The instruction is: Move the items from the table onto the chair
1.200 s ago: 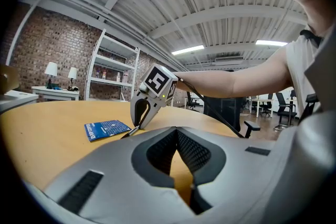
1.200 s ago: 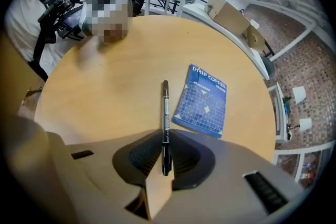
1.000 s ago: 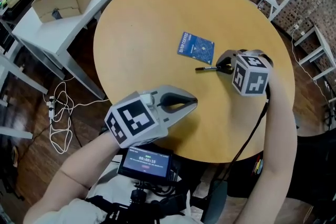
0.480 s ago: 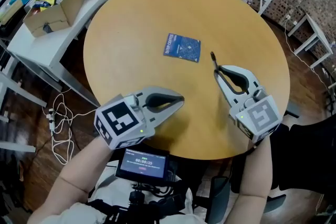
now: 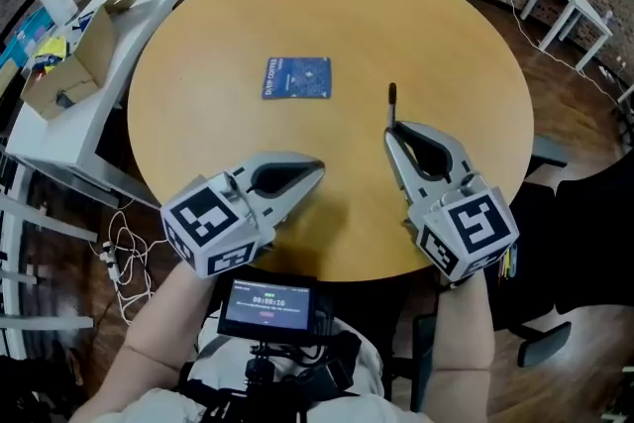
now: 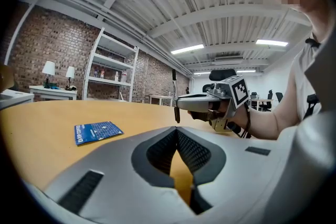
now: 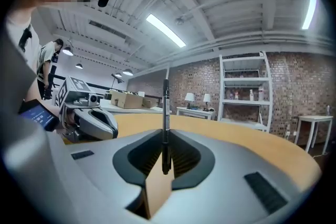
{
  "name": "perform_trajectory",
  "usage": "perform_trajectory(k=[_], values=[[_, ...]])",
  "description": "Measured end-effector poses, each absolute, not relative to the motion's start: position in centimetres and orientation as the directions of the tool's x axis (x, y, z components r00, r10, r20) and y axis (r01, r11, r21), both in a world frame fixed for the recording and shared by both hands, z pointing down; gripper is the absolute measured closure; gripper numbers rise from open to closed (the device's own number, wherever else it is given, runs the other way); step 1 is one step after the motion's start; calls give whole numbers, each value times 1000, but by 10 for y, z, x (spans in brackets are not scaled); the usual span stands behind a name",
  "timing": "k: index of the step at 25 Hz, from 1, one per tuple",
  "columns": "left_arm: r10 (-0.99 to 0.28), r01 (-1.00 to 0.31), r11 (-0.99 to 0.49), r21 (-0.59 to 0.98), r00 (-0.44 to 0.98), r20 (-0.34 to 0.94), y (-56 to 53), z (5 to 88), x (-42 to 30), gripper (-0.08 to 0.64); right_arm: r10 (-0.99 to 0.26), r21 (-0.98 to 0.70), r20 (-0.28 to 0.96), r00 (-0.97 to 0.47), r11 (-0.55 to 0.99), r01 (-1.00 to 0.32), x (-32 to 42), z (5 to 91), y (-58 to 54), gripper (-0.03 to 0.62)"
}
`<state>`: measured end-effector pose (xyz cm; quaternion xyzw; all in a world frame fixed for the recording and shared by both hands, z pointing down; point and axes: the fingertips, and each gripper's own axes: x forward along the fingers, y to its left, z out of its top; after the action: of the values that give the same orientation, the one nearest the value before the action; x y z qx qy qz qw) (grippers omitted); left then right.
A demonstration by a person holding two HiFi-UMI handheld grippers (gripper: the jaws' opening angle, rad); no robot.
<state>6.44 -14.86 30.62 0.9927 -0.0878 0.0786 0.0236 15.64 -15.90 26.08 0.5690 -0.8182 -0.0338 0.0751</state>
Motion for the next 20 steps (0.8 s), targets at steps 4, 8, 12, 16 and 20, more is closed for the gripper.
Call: perform_trajectory(k=[4,8,12,16,20], values=[[-119,-126,-991,34,980,161,-136,306,89,557,-950,119,58,-306,311,-943,176,258,-140,540],[-54,-61,-997,39,985,166,-118,306,119,557,-966,109,32,-257,259,-960,201,257,-120,540],[-16,-23,-999,42,986,169,-100,306,146,557,-979,100,18,-205,206,-973,229,255,-97,540],[39,31,-998,46,984,175,-80,306,175,557,-985,69,-15,-170,169,-983,251,250,-72,540],[107,100,-994,48,978,178,-53,306,204,557,-994,85,-27,-109,107,-991,272,249,-48,540]])
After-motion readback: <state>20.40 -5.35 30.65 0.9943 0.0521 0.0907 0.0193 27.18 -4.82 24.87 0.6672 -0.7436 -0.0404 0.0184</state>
